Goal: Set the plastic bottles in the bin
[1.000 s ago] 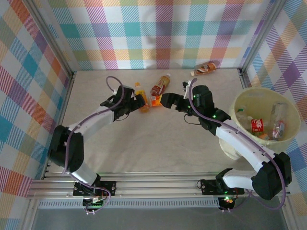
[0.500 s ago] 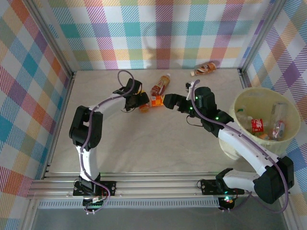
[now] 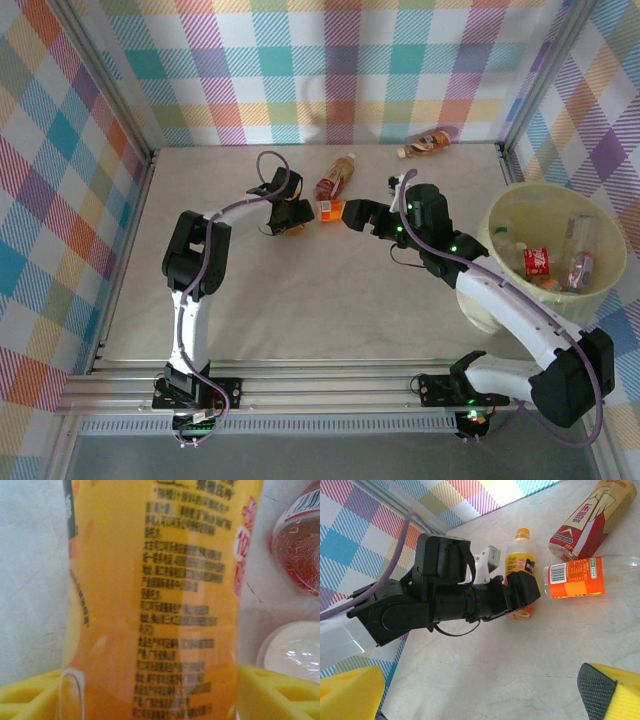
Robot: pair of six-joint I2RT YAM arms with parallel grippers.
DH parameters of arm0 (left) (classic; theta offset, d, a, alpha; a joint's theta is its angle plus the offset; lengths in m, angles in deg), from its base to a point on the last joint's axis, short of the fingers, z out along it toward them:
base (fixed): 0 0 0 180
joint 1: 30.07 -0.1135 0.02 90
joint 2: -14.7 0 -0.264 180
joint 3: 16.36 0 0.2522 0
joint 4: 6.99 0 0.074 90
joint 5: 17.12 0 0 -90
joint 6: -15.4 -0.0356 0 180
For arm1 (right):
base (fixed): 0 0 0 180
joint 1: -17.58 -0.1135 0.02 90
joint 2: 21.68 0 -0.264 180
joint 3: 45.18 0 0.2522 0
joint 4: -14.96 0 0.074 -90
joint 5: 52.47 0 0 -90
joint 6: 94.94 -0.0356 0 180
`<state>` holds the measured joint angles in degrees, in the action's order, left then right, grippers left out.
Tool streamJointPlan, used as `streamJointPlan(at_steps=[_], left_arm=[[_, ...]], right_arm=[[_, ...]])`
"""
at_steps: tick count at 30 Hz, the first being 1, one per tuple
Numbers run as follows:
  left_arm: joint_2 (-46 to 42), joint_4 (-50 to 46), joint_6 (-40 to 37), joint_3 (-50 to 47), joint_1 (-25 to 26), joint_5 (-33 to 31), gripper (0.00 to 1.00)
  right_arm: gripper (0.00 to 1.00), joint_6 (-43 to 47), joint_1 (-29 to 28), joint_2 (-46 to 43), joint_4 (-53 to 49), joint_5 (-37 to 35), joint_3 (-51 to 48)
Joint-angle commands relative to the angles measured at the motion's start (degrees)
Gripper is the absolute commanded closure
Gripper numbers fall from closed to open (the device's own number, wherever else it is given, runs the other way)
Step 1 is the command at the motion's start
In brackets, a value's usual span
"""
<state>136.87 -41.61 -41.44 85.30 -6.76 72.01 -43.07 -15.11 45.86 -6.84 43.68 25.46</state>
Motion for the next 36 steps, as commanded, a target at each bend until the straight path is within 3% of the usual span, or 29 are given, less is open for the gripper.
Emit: streamJointPlan(at_steps=[1,18,27,36], left_arm=[[1.1,-0.6,-0.6,-0.6,-0.6,0.8,0.29],[-9.8,9.0,1.0,-13.2,-0.5,1.5,0.45],[-18.3,10.6,0.6,-19.6,-0.5,2.3,0.47],[-32.3,10.9,-1.4,-26.5,0.2,3.6,0.49]], right_arm=[[0.0,1.3,-0.3,0.1,-0.1,-0.3,0.1],[0.0,1.7,-0.3,1.0,-1.2,-2.5,0.5],[0.0,2.2,-0.3,2.5,-1.0,-1.0,1.6],[0.0,1.6,-0.3,2.3,-0.9,-2.1,2.1]])
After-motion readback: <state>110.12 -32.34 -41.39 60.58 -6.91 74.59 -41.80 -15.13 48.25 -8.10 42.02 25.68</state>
